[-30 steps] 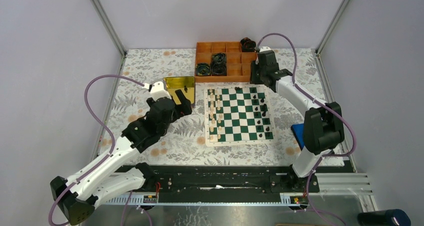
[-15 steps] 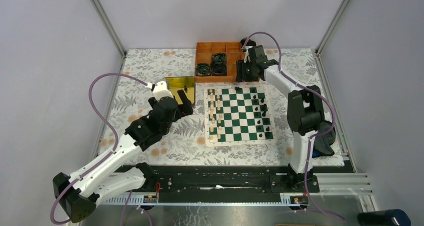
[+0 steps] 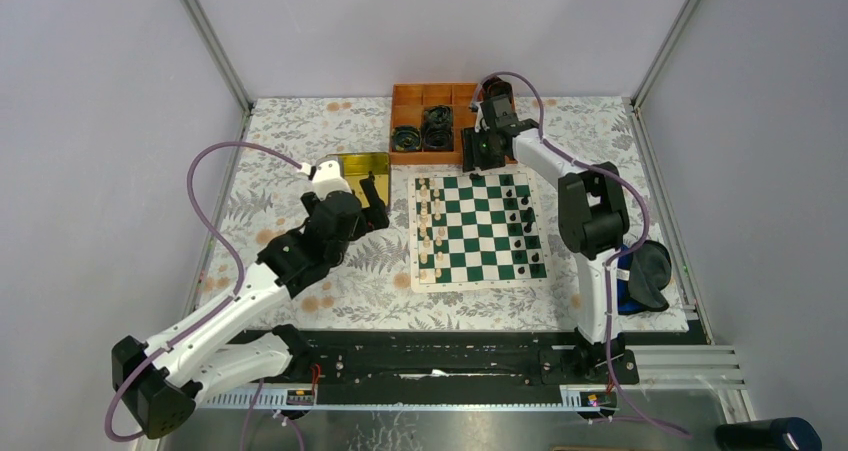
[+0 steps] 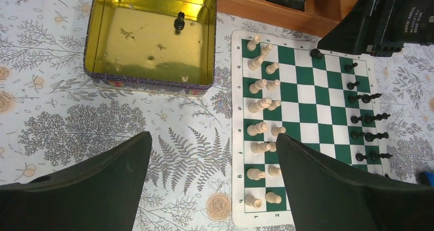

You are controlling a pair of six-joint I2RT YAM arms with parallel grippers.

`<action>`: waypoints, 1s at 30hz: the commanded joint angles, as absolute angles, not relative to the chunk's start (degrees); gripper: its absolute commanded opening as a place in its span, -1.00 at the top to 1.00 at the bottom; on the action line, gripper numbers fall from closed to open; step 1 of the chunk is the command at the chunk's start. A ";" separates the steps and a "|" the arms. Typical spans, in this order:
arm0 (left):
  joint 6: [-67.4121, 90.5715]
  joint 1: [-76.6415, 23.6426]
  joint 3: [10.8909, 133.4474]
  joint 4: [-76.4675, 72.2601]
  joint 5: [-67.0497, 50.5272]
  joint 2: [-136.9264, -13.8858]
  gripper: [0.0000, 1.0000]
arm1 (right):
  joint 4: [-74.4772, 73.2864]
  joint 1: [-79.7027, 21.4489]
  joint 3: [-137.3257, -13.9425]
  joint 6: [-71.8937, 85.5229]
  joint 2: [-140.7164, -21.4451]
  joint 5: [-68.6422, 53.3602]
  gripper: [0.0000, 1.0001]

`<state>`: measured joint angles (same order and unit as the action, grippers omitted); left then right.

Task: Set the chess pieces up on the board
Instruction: Pick up the chess piece from the chessboard.

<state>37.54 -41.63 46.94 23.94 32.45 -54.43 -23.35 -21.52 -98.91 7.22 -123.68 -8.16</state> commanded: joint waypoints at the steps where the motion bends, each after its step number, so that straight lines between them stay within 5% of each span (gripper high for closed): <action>1: 36.28 -41.48 47.86 20.17 34.78 -54.92 -0.98 | -24.49 -21.98 -102.61 5.77 -125.10 -7.32 -0.16; 20: 34.51 -41.45 47.81 18.15 35.33 -56.99 -0.98 | -38.06 -23.13 -120.33 12.73 -134.91 -0.40 -0.10; 30: 33.80 -41.40 46.98 17.48 35.21 -56.76 -0.98 | -39.92 -24.46 -117.19 14.87 -133.43 3.93 -0.09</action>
<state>35.00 -41.63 46.94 21.47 33.58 -56.99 -38.70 -23.38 -118.19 13.08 -134.85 1.30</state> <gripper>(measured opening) 0.989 0.546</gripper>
